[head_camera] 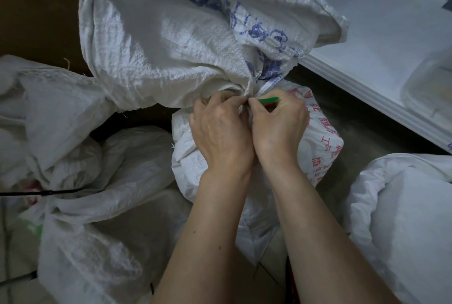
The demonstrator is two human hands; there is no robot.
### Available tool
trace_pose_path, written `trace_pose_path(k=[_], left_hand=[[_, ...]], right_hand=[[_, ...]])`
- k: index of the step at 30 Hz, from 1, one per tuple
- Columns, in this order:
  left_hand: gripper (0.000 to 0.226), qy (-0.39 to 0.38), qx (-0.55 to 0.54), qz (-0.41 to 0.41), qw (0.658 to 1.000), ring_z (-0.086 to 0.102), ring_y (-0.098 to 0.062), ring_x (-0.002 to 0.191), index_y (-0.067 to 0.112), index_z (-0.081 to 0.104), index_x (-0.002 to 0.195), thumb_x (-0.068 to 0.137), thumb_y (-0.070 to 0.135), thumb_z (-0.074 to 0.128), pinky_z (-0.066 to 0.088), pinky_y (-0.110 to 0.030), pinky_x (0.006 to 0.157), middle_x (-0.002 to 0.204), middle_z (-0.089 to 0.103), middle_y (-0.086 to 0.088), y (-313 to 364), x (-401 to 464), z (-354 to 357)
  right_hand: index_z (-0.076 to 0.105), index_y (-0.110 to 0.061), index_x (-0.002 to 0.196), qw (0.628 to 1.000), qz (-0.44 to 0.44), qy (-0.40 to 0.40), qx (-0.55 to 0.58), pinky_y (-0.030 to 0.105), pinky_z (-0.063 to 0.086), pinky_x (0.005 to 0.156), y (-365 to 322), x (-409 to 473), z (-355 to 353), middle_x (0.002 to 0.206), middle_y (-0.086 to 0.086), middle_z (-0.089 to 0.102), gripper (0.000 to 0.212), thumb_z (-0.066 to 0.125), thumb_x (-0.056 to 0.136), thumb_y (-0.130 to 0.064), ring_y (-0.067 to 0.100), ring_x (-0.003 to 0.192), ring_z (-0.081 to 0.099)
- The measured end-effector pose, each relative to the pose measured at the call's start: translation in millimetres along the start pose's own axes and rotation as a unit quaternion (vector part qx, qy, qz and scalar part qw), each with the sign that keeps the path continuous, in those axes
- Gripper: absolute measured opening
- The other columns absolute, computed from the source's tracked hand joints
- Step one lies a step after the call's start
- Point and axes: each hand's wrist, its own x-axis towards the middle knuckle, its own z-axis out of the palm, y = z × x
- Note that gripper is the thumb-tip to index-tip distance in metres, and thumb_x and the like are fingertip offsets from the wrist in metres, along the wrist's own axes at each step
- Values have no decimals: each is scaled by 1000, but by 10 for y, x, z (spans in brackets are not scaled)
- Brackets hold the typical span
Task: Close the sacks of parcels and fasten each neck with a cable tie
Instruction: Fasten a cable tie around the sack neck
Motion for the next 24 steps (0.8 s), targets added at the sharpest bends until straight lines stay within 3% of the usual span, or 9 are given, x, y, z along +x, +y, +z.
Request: trace_pose_path(k=[11,19,24], left_hand=[[12,39,23,15,999,55,-22,80,36,74,85,79,27,69,11,-21,67,89,71,13,-26,7,104],[8,29,7,4,1000,56,-27,83,23,75,84,77,23,71,24,-25,71,83,69,0,-17,-7,190],[9,20,-6,8,1000,57,-30,83,18,75,82,75,20,70,38,-35,70,81,69,-5,13,-31,227]], right_hand=[[59,-18,71,995,80,-48,37,22,43,63,-65,33,-88,71,-4,61,17,70,84,-15,14,73,61],[60,-18,70,995,80,-53,42,14,38,57,-19,33,-132,65,-7,59,17,70,84,-19,8,65,58],[66,-17,79,994,92,-15,61,17,47,70,-6,14,-139,73,-7,66,9,75,78,-14,9,73,64]])
